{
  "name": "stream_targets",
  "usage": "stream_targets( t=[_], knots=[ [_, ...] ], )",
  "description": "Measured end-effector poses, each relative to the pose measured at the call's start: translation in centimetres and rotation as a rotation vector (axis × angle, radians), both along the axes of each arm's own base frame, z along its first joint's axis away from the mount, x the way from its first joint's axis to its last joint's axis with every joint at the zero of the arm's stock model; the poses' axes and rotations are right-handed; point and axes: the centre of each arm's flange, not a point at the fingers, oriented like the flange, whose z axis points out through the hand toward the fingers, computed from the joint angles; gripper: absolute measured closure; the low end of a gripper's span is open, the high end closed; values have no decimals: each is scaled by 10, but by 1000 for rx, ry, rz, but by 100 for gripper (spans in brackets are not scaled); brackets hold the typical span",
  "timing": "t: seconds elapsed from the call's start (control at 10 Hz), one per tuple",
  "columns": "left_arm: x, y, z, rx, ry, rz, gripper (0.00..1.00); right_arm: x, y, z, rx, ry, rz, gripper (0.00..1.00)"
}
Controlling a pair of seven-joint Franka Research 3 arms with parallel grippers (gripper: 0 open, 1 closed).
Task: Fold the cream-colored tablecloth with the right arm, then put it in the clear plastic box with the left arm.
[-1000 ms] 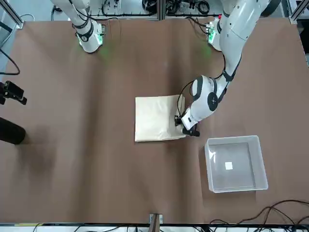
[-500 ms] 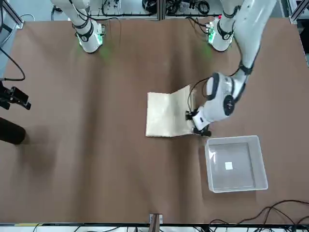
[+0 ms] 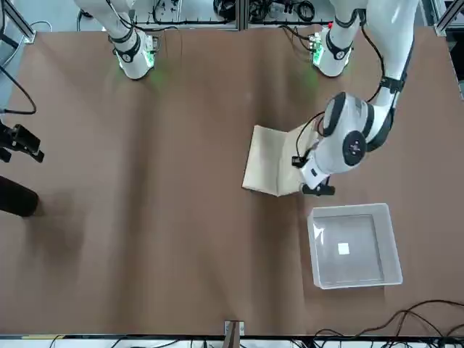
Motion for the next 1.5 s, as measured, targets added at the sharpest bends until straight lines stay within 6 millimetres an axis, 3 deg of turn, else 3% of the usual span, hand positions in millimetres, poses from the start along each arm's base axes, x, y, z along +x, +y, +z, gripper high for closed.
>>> stream_targets(
  t=[0.3,0.6,0.9,1.1,1.3,1.5],
  knots=[
    [-43,-85,-15,132,-6,36,89,-2,-19,0,4,-1,-35,0],
    [-76,-145,-60,261,-16,75,89,-3,-27,-1,10,0,-54,0],
    [-111,-194,-88,343,-64,100,89,-2,-24,0,26,-4,-52,0],
    [-121,-212,-94,348,-73,93,83,-2,-23,0,39,-6,-53,0],
    [-120,-217,-89,338,-81,90,77,-2,-22,0,42,-6,-52,0],
    [-115,-228,-74,307,-104,89,49,-2,-21,0,44,-5,-50,0]
  ],
)
